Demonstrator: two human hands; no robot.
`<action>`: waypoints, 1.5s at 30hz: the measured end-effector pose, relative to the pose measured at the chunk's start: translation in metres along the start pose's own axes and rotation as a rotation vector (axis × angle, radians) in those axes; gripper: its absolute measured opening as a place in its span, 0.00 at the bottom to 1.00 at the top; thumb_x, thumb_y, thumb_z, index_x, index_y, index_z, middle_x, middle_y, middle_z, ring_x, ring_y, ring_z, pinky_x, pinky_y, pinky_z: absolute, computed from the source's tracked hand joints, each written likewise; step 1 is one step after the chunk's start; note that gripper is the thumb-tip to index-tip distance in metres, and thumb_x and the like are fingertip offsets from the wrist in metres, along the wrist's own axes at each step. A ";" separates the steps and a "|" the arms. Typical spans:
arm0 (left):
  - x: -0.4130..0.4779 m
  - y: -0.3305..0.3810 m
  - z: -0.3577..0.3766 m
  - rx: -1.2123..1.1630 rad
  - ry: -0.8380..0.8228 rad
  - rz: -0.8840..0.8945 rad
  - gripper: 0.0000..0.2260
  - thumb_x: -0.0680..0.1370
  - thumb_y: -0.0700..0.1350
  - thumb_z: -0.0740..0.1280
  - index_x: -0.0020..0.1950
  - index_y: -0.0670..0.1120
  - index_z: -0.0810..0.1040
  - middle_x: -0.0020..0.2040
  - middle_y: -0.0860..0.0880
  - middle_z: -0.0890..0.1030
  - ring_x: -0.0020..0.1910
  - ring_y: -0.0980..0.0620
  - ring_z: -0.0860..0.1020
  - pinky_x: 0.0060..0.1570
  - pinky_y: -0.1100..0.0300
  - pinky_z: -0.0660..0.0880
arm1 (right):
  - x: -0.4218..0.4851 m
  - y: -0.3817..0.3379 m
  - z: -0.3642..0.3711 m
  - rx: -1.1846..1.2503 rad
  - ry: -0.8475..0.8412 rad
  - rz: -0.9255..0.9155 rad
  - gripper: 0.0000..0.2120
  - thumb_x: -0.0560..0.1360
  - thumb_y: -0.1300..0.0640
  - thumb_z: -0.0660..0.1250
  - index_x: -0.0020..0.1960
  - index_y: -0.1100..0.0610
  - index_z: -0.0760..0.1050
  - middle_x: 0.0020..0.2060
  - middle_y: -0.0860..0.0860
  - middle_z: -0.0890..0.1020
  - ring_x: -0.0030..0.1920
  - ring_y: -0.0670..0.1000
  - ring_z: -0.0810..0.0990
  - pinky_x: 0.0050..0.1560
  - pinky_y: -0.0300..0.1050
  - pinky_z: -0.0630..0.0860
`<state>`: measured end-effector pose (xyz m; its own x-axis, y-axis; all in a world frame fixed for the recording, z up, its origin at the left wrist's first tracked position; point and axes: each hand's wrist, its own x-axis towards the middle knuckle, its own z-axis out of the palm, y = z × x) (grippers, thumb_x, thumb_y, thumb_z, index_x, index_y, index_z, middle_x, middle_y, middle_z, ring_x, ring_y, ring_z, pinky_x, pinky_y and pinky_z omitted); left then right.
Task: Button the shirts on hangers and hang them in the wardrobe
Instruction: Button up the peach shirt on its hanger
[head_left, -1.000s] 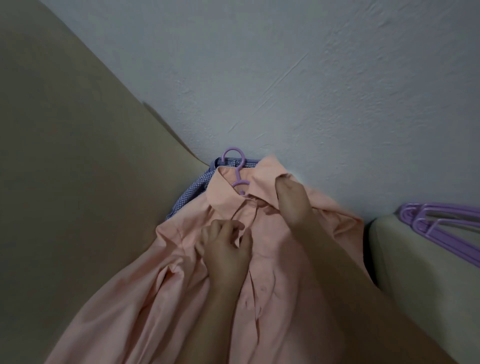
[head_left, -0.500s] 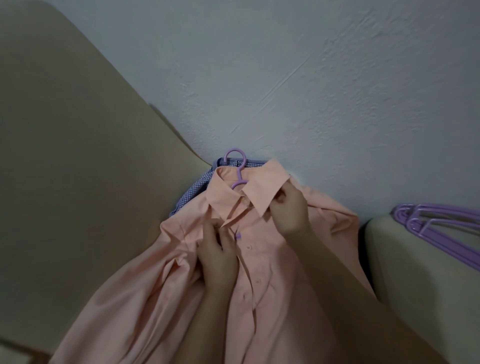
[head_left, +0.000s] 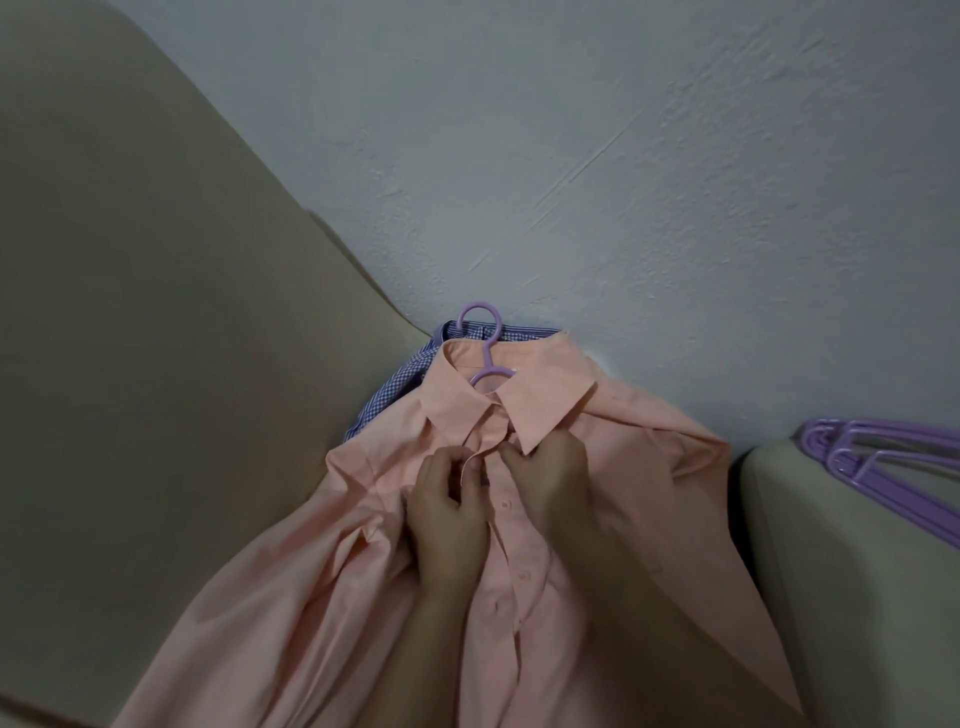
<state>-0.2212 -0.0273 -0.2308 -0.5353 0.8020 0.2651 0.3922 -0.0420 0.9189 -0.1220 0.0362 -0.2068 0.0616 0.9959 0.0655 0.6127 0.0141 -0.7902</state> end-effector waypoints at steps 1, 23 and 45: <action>-0.001 0.001 0.000 -0.004 -0.004 -0.002 0.05 0.80 0.49 0.63 0.46 0.51 0.77 0.40 0.54 0.81 0.41 0.54 0.80 0.43 0.49 0.76 | 0.000 0.001 0.003 0.006 0.012 0.003 0.19 0.69 0.44 0.69 0.39 0.61 0.81 0.34 0.56 0.84 0.38 0.58 0.83 0.40 0.53 0.78; 0.011 -0.005 0.004 -0.295 0.100 -0.344 0.03 0.73 0.40 0.77 0.46 0.45 0.87 0.43 0.50 0.87 0.45 0.51 0.85 0.46 0.61 0.80 | -0.030 0.003 0.013 0.496 0.052 0.173 0.13 0.69 0.49 0.74 0.40 0.60 0.80 0.34 0.50 0.85 0.38 0.56 0.83 0.39 0.55 0.79; 0.009 -0.002 0.005 -0.292 -0.053 -0.319 0.06 0.78 0.36 0.70 0.48 0.42 0.87 0.33 0.48 0.85 0.33 0.55 0.81 0.36 0.65 0.77 | -0.029 0.003 0.012 0.737 0.057 0.338 0.06 0.71 0.63 0.75 0.35 0.60 0.82 0.30 0.56 0.84 0.29 0.50 0.78 0.34 0.45 0.75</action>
<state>-0.2230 -0.0175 -0.2315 -0.5530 0.8314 -0.0542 -0.0193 0.0523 0.9984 -0.1314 0.0081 -0.2185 0.2025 0.9510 -0.2336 -0.1210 -0.2124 -0.9697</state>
